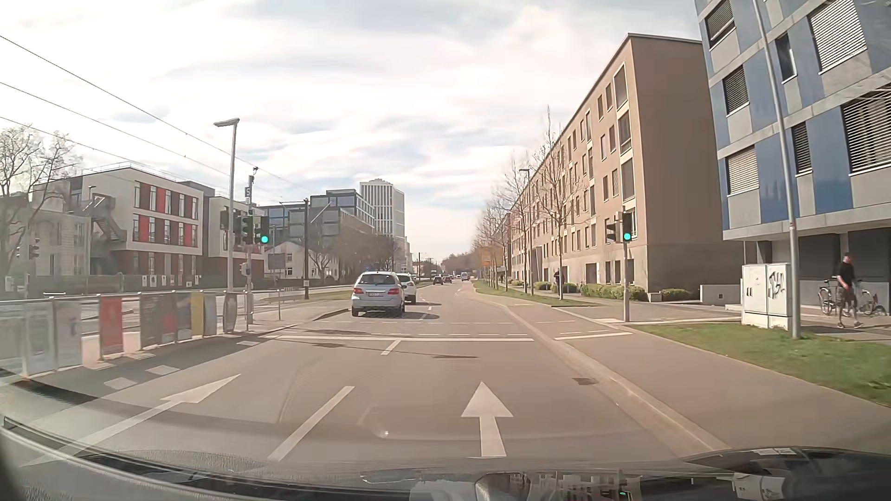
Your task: Follow the waypoints while adhering to traffic rules and regulations
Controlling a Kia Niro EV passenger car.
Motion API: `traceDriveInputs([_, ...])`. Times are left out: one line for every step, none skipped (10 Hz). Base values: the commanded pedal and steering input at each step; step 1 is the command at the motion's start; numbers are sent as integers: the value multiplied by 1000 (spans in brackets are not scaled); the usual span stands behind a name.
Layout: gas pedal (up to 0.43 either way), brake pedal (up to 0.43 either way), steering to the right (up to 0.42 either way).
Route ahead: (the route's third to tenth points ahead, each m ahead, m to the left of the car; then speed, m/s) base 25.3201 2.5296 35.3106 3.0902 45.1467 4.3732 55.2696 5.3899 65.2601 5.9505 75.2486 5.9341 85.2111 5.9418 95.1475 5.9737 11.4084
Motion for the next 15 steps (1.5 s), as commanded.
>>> traceDriveInputs([138, 0, 0])
traceDriveInputs([130, 0, 0])
traceDriveInputs([130, 0, 0])
traceDriveInputs([130, 0, 0])
traceDriveInputs([130, 0, 0])
traceDriveInputs([130, 0, 0])
traceDriveInputs([130, 0, 0])
traceDriveInputs([130, 0, 0])
traceDriveInputs([130, 0, 0])
traceDriveInputs([130, 0, 0])
traceDriveInputs([130, 0, -1])
traceDriveInputs([130, 0, -4])
traceDriveInputs([130, 0, -5])
traceDriveInputs([130, 0, -7])
traceDriveInputs([130, 0, -8])
